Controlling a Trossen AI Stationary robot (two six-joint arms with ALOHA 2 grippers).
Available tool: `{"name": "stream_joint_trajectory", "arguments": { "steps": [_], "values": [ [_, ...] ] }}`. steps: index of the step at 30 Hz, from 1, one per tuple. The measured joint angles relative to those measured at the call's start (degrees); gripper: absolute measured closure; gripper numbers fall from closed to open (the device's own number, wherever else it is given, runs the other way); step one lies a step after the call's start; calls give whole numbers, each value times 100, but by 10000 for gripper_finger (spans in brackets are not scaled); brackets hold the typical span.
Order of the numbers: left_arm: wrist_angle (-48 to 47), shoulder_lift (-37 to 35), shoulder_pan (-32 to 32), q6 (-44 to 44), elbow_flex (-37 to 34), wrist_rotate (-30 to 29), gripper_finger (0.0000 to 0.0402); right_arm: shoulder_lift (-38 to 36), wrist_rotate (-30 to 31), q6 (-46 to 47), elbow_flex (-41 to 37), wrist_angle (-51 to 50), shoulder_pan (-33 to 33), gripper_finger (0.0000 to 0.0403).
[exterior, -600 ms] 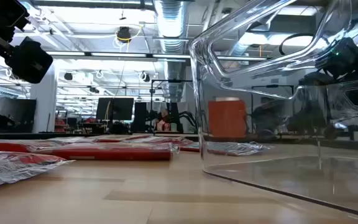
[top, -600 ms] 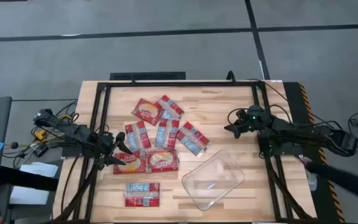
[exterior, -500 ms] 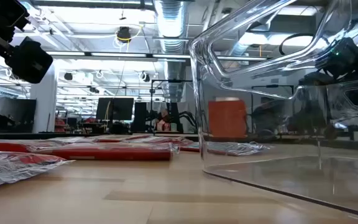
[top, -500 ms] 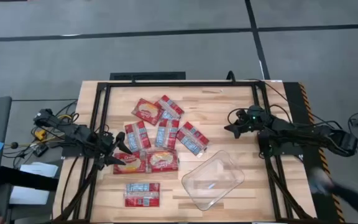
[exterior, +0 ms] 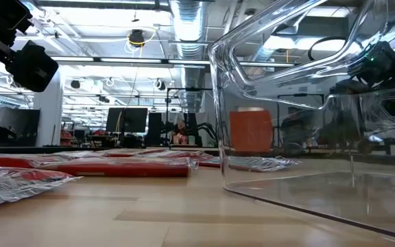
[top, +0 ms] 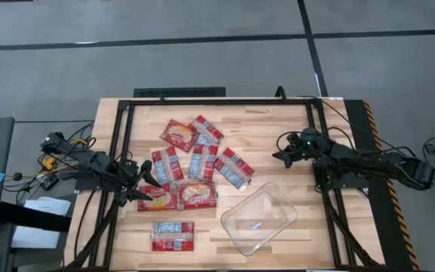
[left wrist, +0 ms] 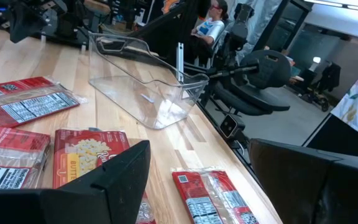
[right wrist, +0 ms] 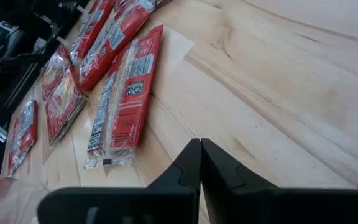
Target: Sort popcorn bags into baskets
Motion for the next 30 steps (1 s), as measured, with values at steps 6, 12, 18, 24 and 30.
{"name": "stream_joint_trajectory", "arguments": {
  "steps": [6, 12, 18, 24, 30],
  "values": [
    [0, 0, 0, 0, 0, 0, 139, 0, 0, -2, 0, 0, 2, 371],
    [0, 2, 1, 0, 0, 0, 139, 1, 1, 0, 0, 0, 2, 366],
    [0, 2, 1, 0, 0, 0, 139, 1, 0, -1, 0, 1, 1, 371],
    [0, 2, 0, 0, 0, 0, 139, 0, 0, -1, 1, 1, 2, 374],
    [57, 2, 1, 76, -4, -271, 139, 0, 2, 0, 0, 2, 0, 367]
  ]
}}
